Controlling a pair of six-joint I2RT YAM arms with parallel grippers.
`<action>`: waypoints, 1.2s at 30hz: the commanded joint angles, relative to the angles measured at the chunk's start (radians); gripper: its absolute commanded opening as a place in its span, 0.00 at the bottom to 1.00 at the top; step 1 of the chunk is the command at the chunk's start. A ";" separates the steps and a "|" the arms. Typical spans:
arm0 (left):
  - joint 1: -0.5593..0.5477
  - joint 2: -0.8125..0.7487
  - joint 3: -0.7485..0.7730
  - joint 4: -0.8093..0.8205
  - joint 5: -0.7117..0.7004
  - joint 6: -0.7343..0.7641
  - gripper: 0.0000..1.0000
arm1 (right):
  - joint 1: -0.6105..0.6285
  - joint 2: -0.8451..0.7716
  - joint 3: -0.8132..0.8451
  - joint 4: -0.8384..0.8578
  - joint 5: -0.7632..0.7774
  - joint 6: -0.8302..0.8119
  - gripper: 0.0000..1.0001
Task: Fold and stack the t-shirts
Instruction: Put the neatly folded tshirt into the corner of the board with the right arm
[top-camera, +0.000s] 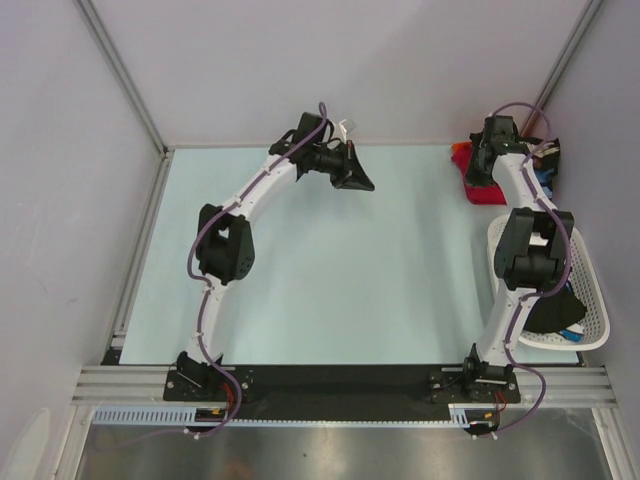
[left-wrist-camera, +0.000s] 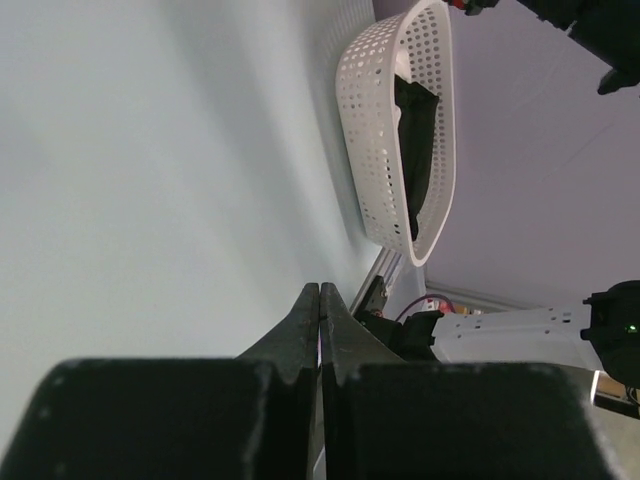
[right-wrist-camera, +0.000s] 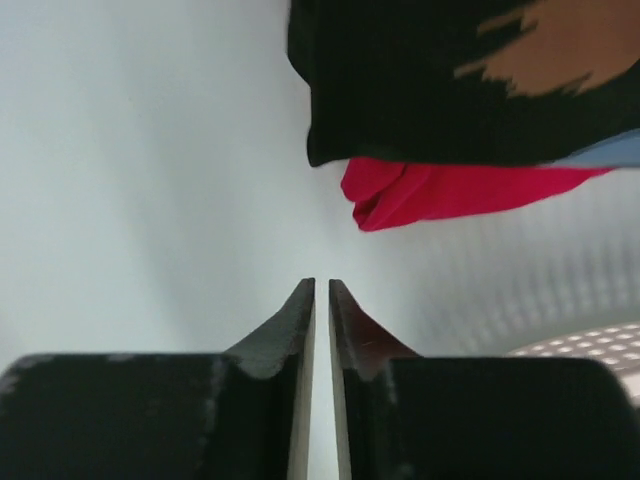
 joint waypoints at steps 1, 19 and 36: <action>0.022 -0.059 -0.014 -0.014 -0.003 0.034 0.06 | 0.078 -0.119 0.043 0.113 0.162 -0.126 0.33; 0.025 -0.183 -0.151 -0.036 0.000 0.017 0.47 | 0.245 0.040 -0.012 0.360 0.743 -0.449 0.81; 0.091 -0.258 -0.242 -0.073 -0.007 0.038 0.45 | 0.150 0.192 0.164 0.377 0.923 -0.437 0.66</action>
